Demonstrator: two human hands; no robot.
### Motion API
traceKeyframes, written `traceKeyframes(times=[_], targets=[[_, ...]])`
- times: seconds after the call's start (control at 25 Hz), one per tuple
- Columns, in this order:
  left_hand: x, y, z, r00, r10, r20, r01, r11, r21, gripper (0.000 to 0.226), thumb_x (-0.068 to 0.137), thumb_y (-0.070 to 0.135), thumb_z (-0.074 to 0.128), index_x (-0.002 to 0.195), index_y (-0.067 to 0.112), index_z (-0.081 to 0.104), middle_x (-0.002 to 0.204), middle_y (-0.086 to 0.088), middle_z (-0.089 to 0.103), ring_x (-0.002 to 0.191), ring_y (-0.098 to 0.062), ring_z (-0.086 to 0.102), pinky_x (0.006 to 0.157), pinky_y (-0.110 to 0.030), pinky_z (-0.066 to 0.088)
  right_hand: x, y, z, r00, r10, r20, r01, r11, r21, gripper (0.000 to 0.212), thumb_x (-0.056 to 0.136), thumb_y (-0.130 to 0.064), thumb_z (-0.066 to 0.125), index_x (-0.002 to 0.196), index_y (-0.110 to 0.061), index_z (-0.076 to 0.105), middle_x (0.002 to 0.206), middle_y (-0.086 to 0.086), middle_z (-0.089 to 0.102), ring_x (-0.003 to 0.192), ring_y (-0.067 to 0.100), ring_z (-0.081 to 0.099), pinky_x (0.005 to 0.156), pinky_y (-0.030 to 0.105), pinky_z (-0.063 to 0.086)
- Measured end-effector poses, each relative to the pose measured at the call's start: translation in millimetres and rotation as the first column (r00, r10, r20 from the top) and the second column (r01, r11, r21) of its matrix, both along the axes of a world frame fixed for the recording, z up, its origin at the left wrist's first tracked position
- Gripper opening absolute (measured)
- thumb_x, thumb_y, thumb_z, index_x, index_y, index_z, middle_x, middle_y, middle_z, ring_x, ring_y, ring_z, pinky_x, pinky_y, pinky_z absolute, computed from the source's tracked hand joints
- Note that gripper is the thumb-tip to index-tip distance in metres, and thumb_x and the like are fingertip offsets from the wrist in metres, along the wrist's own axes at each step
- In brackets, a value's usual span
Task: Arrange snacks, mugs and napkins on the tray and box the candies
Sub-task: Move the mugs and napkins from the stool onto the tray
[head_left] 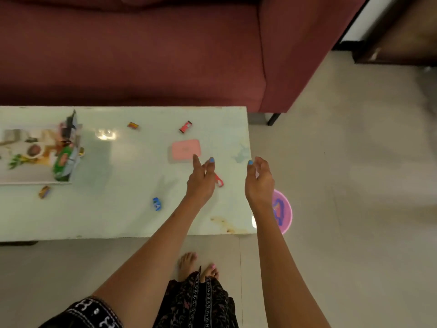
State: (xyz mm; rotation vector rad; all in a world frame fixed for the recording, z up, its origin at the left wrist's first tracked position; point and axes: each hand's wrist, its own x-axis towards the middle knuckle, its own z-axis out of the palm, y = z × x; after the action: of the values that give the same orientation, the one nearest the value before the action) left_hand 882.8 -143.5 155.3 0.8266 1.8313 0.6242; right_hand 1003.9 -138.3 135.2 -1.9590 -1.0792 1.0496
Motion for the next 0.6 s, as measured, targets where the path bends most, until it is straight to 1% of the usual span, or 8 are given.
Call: traceKeyframes(times=[0.08, 0.16, 0.32, 0.48, 0.6], targets=[[-29, -6, 24, 0.998, 0.06, 0.017, -0.061, 0.997, 0.043, 0.056, 0.098, 0.044, 0.025, 0.148, 0.019, 0.018, 0.154, -0.005, 0.03, 0.141, -0.026, 0.028, 0.114, -0.034, 0.021, -30, 1, 30, 0.998, 0.056, -0.004, -0.055, 0.997, 0.055, 0.04, 0.097, -0.031, 0.043, 0.132, -0.011, 0.047, 0.134, 0.007, 0.056, 0.125, 0.023, 0.051, 0.102, 0.031, 0.037], [-60, -13, 46, 0.991, 0.128, 0.037, -0.132, 0.986, 0.104, 0.053, 0.099, 0.042, 0.024, 0.146, 0.017, 0.026, 0.153, -0.007, 0.031, 0.14, -0.026, 0.03, 0.113, -0.034, 0.023, -64, 0, 56, 0.993, 0.115, -0.022, -0.112, 0.989, 0.097, 0.04, 0.097, -0.032, 0.043, 0.132, -0.011, 0.047, 0.134, 0.007, 0.056, 0.124, 0.022, 0.051, 0.102, 0.03, 0.038], [-130, -34, 82, 0.953, 0.295, 0.063, -0.302, 0.937, 0.176, 0.055, 0.097, 0.046, 0.025, 0.145, 0.018, 0.025, 0.148, -0.006, 0.04, 0.136, -0.025, 0.037, 0.112, -0.037, 0.027, -142, -16, 97, 0.968, 0.248, -0.051, -0.238, 0.96, 0.146, 0.04, 0.097, -0.034, 0.042, 0.13, -0.013, 0.049, 0.133, 0.006, 0.057, 0.123, 0.023, 0.052, 0.105, 0.036, 0.04], [-208, -67, 109, 0.919, 0.393, 0.041, -0.388, 0.878, 0.279, 0.045, 0.099, 0.033, 0.028, 0.136, 0.012, 0.041, 0.143, -0.007, 0.046, 0.132, -0.024, 0.04, 0.108, -0.031, 0.028, -225, -40, 123, 0.928, 0.365, -0.072, -0.349, 0.921, 0.175, 0.039, 0.097, -0.033, 0.042, 0.129, -0.013, 0.05, 0.133, 0.003, 0.056, 0.124, 0.02, 0.05, 0.105, 0.03, 0.037], [-270, -99, 121, 0.903, 0.427, 0.033, -0.413, 0.848, 0.331, 0.044, 0.1, 0.031, 0.028, 0.137, 0.011, 0.041, 0.145, -0.008, 0.043, 0.136, -0.025, 0.037, 0.111, -0.032, 0.026, -289, -64, 131, 0.902, 0.43, -0.04, -0.412, 0.885, 0.216, 0.035, 0.098, -0.03, 0.041, 0.126, -0.013, 0.053, 0.132, 0.002, 0.057, 0.123, 0.019, 0.051, 0.101, 0.025, 0.036]])
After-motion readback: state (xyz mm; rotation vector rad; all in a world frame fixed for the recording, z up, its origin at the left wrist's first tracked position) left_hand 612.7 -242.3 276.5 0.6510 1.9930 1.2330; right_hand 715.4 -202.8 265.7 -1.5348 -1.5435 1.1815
